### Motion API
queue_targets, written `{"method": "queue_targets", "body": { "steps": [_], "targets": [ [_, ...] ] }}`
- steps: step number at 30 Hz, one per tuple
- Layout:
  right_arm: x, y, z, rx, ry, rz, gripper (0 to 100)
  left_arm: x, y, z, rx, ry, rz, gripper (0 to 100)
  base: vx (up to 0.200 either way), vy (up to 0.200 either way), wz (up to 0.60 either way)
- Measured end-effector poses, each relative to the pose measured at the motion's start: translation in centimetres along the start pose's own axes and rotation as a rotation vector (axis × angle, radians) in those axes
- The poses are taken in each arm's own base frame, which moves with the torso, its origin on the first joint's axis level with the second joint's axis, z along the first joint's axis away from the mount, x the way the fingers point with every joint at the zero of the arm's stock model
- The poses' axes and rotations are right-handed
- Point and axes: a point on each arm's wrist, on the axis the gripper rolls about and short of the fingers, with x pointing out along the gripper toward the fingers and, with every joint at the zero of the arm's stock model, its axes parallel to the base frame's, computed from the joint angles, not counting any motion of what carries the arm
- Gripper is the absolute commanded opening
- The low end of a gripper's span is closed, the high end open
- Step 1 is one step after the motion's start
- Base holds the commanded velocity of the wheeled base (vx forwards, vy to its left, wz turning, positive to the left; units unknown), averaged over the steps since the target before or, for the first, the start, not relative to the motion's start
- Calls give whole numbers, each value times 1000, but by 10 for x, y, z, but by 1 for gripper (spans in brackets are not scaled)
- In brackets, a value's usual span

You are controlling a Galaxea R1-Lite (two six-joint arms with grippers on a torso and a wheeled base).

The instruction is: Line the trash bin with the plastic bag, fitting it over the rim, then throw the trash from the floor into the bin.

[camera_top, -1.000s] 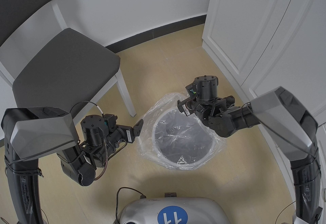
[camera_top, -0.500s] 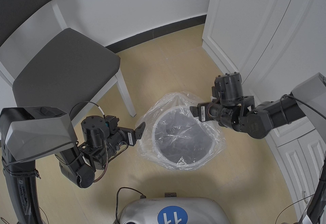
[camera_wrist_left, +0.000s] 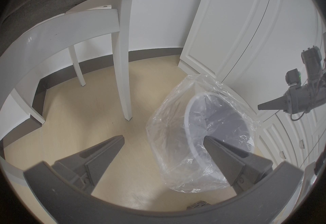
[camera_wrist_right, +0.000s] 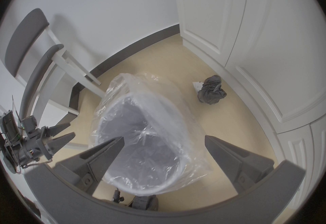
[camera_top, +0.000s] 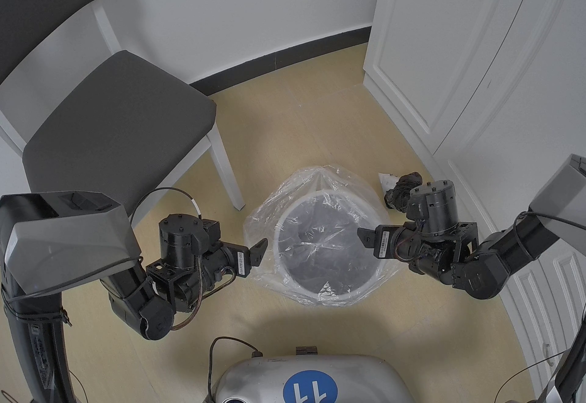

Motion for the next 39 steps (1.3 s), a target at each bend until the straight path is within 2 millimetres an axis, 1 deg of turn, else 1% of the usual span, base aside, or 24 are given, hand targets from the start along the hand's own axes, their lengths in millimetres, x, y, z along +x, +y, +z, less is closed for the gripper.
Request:
{"method": "queue_targets", "body": {
  "steps": [3,11,17,25,29,34,39],
  "targets": [
    [7,-10,-4,7,2,-29,100,1,-1,2,0,-3,0,100,0,0,0],
    [28,-15,-12,24,-8,-47,100,2,-2,4,-1,-10,-3,100,0,0,0],
    [39,-26,-14,33,-11,-78,100,3,-2,5,-2,-14,-3,100,0,0,0],
    [47,-48,-5,54,-32,-134,100,5,-2,6,-2,-22,18,100,0,0,0],
    [47,-53,0,64,-45,-144,100,6,-1,6,-3,-24,21,100,0,0,0],
    [49,-68,10,89,-71,-176,100,8,0,5,-3,-22,23,100,0,0,0],
    [59,-80,13,115,-85,-202,100,10,1,3,-3,-20,25,100,0,0,0]
  ]
}}
